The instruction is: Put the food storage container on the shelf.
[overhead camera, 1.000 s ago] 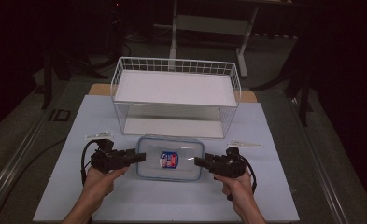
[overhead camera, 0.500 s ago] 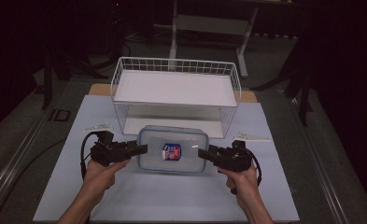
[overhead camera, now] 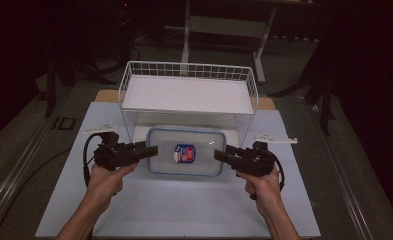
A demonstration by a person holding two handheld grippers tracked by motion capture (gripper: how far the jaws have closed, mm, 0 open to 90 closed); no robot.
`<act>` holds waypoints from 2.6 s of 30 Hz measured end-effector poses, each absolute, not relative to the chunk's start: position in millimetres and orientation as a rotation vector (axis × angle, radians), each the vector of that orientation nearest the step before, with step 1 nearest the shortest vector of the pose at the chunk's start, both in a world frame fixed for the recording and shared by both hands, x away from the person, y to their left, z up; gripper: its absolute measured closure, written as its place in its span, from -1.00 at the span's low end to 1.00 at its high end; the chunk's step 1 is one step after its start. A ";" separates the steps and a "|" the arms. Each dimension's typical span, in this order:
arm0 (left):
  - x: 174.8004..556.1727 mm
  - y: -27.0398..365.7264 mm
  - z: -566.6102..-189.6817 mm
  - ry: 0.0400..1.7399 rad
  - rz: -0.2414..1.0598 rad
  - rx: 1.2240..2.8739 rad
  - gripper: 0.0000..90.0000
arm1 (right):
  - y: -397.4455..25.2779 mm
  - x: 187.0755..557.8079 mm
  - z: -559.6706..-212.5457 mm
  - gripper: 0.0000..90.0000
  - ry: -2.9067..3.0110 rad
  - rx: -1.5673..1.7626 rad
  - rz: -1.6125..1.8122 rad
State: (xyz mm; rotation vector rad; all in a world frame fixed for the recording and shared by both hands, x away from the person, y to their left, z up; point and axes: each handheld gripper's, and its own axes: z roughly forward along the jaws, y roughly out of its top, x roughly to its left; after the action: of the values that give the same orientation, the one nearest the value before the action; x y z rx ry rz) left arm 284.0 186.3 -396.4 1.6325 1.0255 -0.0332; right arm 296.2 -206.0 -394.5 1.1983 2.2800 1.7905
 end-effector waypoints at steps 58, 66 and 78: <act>329.4 186.1 -316.1 0.925 0.081 1.528 0.09 | -204.6 337.4 -305.2 0.16 2.179 1.046 1.798; 336.8 184.1 -305.7 0.918 0.102 1.527 0.09 | -205.9 344.4 -298.8 0.15 2.163 1.042 1.808; 352.5 183.5 -298.8 0.916 0.104 1.503 0.09 | -206.0 356.6 -292.2 0.15 2.144 1.052 1.812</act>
State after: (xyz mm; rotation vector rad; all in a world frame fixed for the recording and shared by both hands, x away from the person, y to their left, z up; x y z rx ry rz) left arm 352.5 183.5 -298.8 1.5031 0.9160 0.1038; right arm 356.6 -206.0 -292.2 1.0524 2.1436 1.8124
